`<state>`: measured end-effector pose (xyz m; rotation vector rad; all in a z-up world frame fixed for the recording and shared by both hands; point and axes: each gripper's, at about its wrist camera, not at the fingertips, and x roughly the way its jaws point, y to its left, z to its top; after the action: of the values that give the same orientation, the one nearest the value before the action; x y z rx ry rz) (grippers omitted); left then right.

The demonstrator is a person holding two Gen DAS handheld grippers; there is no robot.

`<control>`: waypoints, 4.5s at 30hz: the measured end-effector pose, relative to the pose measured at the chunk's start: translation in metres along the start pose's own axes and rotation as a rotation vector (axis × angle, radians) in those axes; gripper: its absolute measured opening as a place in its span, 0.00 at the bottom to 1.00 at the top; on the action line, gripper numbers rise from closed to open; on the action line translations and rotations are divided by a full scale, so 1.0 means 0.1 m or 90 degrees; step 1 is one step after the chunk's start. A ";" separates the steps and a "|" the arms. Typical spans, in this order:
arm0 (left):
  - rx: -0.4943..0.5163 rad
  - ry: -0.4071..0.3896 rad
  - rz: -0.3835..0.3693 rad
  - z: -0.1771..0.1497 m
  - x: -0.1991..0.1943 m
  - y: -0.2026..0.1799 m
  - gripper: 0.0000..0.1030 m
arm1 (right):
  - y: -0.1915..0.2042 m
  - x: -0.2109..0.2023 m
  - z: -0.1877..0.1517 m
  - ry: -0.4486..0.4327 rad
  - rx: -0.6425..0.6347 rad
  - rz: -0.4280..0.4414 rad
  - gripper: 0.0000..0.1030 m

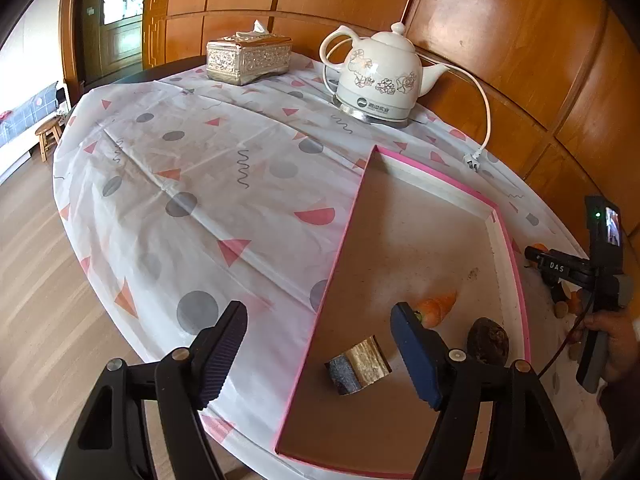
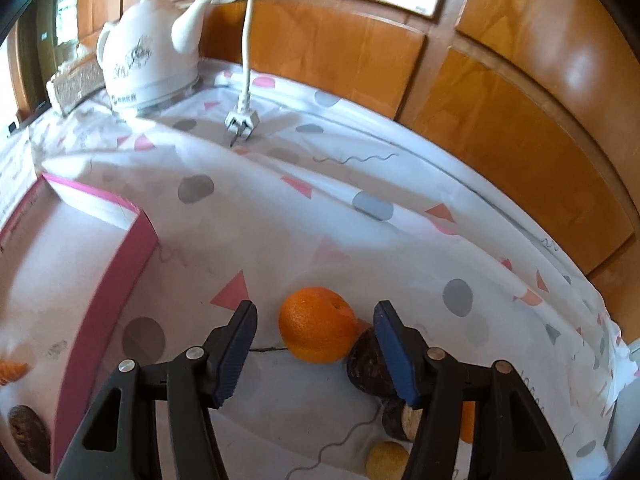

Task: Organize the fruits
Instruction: 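Close the right gripper on the orange mandarin, then carry the mandarin with the right gripper into the tray and release, then lift the open right gripper away from the tray, then move the left gripper toward the dark brown round fruit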

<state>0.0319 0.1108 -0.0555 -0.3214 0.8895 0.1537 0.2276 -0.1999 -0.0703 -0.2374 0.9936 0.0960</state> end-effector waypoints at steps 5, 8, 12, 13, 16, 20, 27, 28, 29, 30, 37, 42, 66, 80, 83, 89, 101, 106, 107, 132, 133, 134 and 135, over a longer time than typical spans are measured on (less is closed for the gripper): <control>0.000 0.005 0.000 -0.01 0.01 0.00 0.72 | 0.03 0.08 -0.02 0.008 -0.015 -0.005 0.40; -0.002 0.007 -0.002 -0.01 0.00 0.00 0.72 | -0.01 0.07 -0.03 0.011 -0.002 0.006 0.39; -0.003 0.009 -0.005 -0.02 -0.03 -0.01 0.72 | 0.01 0.00 -0.09 0.014 0.003 0.031 0.39; -0.003 0.006 -0.005 -0.03 -0.05 -0.01 0.72 | 0.02 -0.02 -0.11 0.014 0.006 0.038 0.39; 0.000 0.002 -0.005 -0.05 -0.09 -0.02 0.72 | 0.05 -0.11 -0.18 0.012 0.018 0.061 0.39; 0.000 -0.005 -0.010 -0.06 -0.16 -0.03 0.73 | 0.08 -0.29 -0.26 -0.001 0.036 0.081 0.39; 0.013 -0.016 -0.021 -0.08 -0.26 -0.08 0.74 | 0.15 -0.63 -0.37 -0.029 0.046 0.108 0.39; 0.014 -0.018 -0.023 -0.08 -0.28 -0.08 0.74 | 0.16 -0.67 -0.39 -0.033 0.046 0.110 0.39; 0.015 -0.020 -0.024 -0.08 -0.29 -0.08 0.74 | 0.18 -0.72 -0.41 -0.037 0.045 0.113 0.39; 0.016 -0.021 -0.026 -0.09 -0.30 -0.08 0.75 | 0.20 -0.77 -0.43 -0.040 0.045 0.120 0.39; 0.024 -0.025 -0.031 -0.10 -0.35 -0.12 0.76 | 0.40 -1.08 -0.56 -0.061 0.037 0.171 0.39; 0.032 -0.025 -0.035 -0.12 -0.38 -0.15 0.77 | 0.62 -1.19 -0.59 -0.062 0.024 0.224 0.39; 0.028 -0.026 -0.038 -0.13 -0.36 -0.12 0.77 | 0.97 -0.96 -0.44 -0.024 0.057 0.249 0.61; 0.084 -0.028 -0.054 -0.17 -0.41 -0.37 0.77 | 0.38 -1.32 -1.15 -0.081 0.109 0.094 0.61; 0.098 -0.030 -0.058 -0.17 -0.43 -0.45 0.77 | 0.20 -1.38 -1.30 -0.093 0.136 0.054 0.61; 0.126 -0.030 -0.064 -0.21 -0.46 -0.60 0.77 | -0.23 -1.43 -1.60 -0.094 0.200 -0.012 0.61; 0.177 -0.030 -0.077 -0.25 -0.50 -0.89 0.78 | -1.02 -1.47 -2.23 -0.056 0.371 -0.122 0.61; 0.216 -0.031 -0.096 -0.27 -0.51 -1.10 0.78 | -1.24 -1.44 -2.47 -0.024 0.416 -0.134 0.61; 0.226 -0.033 -0.099 -0.27 -0.52 -1.14 0.78 | -1.27 -1.46 -2.50 -0.024 0.423 -0.134 0.61; 0.374 0.044 -0.182 -0.14 -0.01 -2.45 0.52 | -1.71 -1.43 -2.84 -0.015 0.488 -0.186 0.61; 0.372 0.055 -0.193 -0.10 0.05 -2.51 0.47 | -1.71 -1.43 -2.84 -0.013 0.488 -0.188 0.61; 0.370 0.066 -0.201 -0.08 0.11 -2.55 0.35 | -1.71 -1.42 -2.84 -0.011 0.488 -0.187 0.61; 0.367 0.084 -0.205 -0.05 0.19 -2.62 0.29 | -1.72 -1.41 -2.85 -0.010 0.488 -0.185 0.61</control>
<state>0.1090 -0.1370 -0.0176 0.0677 0.9586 -0.4216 -0.0497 -0.4311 -0.0739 0.3234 0.9058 -0.5421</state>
